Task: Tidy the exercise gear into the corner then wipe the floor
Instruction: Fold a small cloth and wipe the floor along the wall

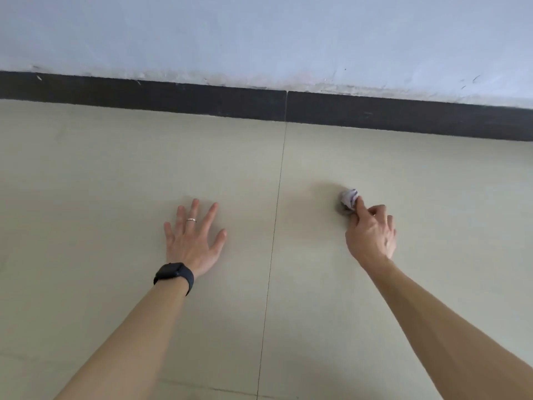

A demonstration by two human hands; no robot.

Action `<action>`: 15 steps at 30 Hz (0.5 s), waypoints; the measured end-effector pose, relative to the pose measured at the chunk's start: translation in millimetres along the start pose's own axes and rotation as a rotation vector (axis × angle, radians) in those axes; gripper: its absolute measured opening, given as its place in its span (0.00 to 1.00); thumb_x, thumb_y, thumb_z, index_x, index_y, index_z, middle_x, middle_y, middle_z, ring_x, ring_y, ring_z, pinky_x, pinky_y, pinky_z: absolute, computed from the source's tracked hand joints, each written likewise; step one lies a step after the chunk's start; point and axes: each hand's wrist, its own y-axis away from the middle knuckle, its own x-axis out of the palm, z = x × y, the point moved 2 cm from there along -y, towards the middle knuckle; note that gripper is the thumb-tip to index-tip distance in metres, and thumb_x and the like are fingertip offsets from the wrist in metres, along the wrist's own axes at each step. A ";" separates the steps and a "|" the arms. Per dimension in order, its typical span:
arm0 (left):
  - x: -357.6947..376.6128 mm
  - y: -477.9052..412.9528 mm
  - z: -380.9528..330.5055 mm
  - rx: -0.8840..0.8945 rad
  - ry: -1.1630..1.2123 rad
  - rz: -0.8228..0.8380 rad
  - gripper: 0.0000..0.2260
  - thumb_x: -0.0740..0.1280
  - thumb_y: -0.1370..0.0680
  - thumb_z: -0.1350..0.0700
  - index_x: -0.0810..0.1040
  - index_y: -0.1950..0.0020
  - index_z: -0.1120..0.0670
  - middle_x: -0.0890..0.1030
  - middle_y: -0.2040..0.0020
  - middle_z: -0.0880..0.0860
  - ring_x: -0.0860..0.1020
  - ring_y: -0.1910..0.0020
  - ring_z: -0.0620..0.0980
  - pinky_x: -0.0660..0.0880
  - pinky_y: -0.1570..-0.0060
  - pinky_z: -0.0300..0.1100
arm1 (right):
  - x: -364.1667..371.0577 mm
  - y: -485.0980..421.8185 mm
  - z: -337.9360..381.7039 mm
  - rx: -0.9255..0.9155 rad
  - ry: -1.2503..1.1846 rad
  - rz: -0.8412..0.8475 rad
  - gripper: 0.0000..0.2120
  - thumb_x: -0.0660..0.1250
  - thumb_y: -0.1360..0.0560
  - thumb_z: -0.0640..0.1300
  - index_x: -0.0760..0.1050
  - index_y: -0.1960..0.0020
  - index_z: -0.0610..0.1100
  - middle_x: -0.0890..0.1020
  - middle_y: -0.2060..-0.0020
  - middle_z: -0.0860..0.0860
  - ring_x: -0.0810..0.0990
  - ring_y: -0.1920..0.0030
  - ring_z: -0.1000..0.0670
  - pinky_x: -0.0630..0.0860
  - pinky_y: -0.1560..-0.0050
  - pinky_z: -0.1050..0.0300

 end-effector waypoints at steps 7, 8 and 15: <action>-16.5 -66.1 25.5 0.031 0.019 -0.084 0.32 0.42 0.25 0.27 0.42 0.22 0.32 0.39 0.18 0.47 0.41 0.19 0.56 0.44 0.25 0.64 | 33.8 133.4 60.0 -0.744 0.014 0.183 0.27 0.72 0.31 0.41 0.75 0.33 0.51 0.75 0.53 0.51 0.75 0.59 0.46 0.74 0.63 0.54; -14.0 -66.4 26.7 0.030 0.025 -0.101 0.32 0.43 0.25 0.27 0.43 0.22 0.32 0.39 0.18 0.46 0.42 0.19 0.56 0.43 0.24 0.64 | 30.7 126.8 60.3 -0.796 0.010 0.179 0.26 0.72 0.31 0.41 0.76 0.34 0.51 0.76 0.54 0.51 0.76 0.59 0.47 0.73 0.63 0.54; -6.0 -75.7 34.3 0.032 0.013 -0.118 0.31 0.45 0.24 0.30 0.41 0.22 0.31 0.36 0.19 0.44 0.37 0.20 0.53 0.40 0.24 0.62 | 15.5 -48.4 42.3 0.067 -0.019 -0.166 0.20 0.60 0.23 0.49 0.76 0.32 0.56 0.75 0.48 0.45 0.76 0.49 0.39 0.74 0.48 0.45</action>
